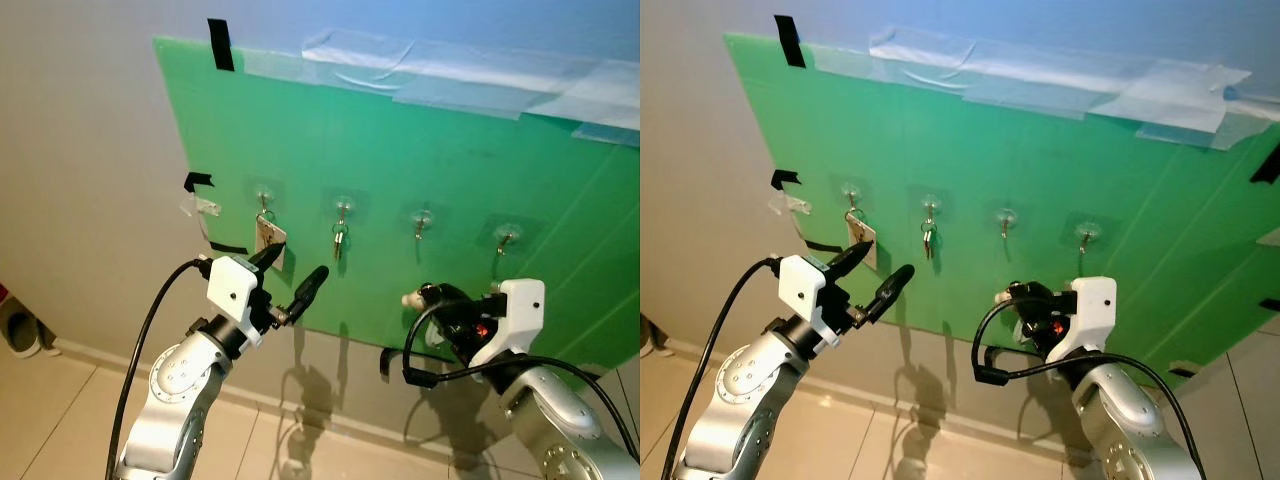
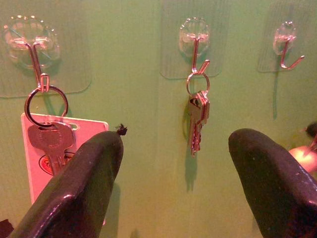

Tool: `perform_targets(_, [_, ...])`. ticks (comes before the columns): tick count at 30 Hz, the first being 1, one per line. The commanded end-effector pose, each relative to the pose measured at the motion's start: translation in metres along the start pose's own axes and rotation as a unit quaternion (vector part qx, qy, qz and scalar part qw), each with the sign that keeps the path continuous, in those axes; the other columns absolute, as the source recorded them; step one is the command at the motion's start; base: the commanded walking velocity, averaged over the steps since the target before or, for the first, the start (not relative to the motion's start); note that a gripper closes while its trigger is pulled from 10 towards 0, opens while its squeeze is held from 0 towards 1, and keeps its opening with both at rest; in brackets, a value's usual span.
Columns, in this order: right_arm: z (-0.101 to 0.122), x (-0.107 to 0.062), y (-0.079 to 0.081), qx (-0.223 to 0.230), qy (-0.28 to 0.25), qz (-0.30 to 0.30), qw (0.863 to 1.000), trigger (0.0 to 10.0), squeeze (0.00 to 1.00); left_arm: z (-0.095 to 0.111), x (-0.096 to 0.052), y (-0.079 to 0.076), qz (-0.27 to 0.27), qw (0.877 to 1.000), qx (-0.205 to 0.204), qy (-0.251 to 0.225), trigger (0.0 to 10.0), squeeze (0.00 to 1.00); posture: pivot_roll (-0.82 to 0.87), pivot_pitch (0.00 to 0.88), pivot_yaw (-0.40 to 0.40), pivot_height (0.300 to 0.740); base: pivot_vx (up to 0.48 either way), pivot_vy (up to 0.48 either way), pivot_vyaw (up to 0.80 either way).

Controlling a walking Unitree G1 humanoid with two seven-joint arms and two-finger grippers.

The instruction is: Hang keys on a hook

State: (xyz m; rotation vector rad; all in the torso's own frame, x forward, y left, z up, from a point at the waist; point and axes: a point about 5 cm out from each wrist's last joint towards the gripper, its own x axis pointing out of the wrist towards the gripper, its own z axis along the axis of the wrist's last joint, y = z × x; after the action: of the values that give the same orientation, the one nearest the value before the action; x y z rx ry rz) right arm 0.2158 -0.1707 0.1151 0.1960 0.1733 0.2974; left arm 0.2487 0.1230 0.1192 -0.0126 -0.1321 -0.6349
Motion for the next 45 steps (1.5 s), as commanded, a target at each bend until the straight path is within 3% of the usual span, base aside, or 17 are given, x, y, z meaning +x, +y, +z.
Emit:
perform_targets(1, [0.008,-0.005,0.002,-0.034,-0.03,-0.009,0.999,10.0,1.0,-0.003,-0.001,-0.001,-0.008,1.0,0.0,0.006,10.0,0.0,-0.06,0.0,0.012,0.74,0.0,0.0,0.0])
perform_targets(6, [0.005,-0.016,0.003,-0.063,-0.04,-0.027,0.997,10.0,1.0,-0.01,-0.009,0.002,-0.007,0.999,0.034,0.026,10.0,0.0,-0.07,0.0,0.012,0.74,0.0,0.0,0.0])
perform_targets(8, [-0.002,-0.022,0.001,-0.078,-0.036,-0.043,0.995,10.0,1.0,-0.019,-0.014,0.01,0.017,0.997,0.055,0.059,10.0,0.0,-0.07,0.0,0.012,0.74,0.0,0.0,0.0])
perform_targets(12, [-0.006,-0.024,-0.004,-0.092,-0.044,-0.065,0.993,10.0,1.0,-0.021,-0.015,0.012,0.029,0.995,0.056,0.071,10.0,0.0,-0.07,0.0,0.014,0.74,0.0,0.0,0.0])
perform_targets(16, [0.003,-0.016,0.0,-0.082,-0.07,-0.061,0.992,10.0,1.0,-0.02,-0.012,0.011,0.027,0.996,0.051,0.063,10.0,0.0,-0.07,0.0,0.016,0.74,0.0,0.0,0.0])
perform_targets(22, [0.053,0.006,0.019,-0.142,-0.173,-0.021,0.974,10.0,1.0,-0.021,-0.009,0.013,0.033,0.996,0.05,0.06,10.0,0.0,-0.07,0.0,0.024,0.74,0.0,0.0,0.0])
perform_targets(27, [0.075,0.02,0.026,-0.15,-0.21,-0.009,0.966,10.0,1.0,-0.021,-0.008,0.012,0.034,0.997,0.047,0.06,10.0,0.0,-0.06,0.0,0.025,0.74,0.0,0.0,0.0])
perform_targets(37, [0.078,0.027,0.031,-0.15,-0.205,0.008,0.967,10.0,1.0,-0.021,-0.008,0.009,0.042,0.997,0.041,0.058,10.0,0.0,-0.05,0.0,0.005,0.74,0.0,0.0,0.0])
perform_targets(38, [0.077,0.028,0.031,-0.152,-0.2,0.006,0.968,10.0,0.91,-0.021,-0.009,0.009,0.042,0.997,0.04,0.058,10.0,0.0,-0.05,0.0,0.004,0.74,0.0,0.0,0.0])
perform_targets(39, [0.076,0.028,0.03,-0.154,-0.197,0.005,0.968,10.0,0.06,-0.021,-0.009,0.008,0.043,0.997,0.039,0.057,10.0,0.0,-0.05,0.0,0.004,0.74,0.0,0.0,0.0])
perform_targets(41, [0.075,0.029,0.029,-0.156,-0.193,0.001,0.969,10.0,0.0,-0.022,-0.009,0.007,0.043,0.997,0.037,0.057,10.0,0.0,-0.05,0.0,0.004,0.74,0.0,0.0,0.0])
perform_targets(45, [0.072,0.029,0.026,-0.161,-0.186,-0.013,0.969,10.0,0.0,-0.023,-0.008,0.008,0.044,0.997,0.034,0.058,10.0,0.0,-0.05,0.0,0.004,0.74,0.0,0.0,0.0])
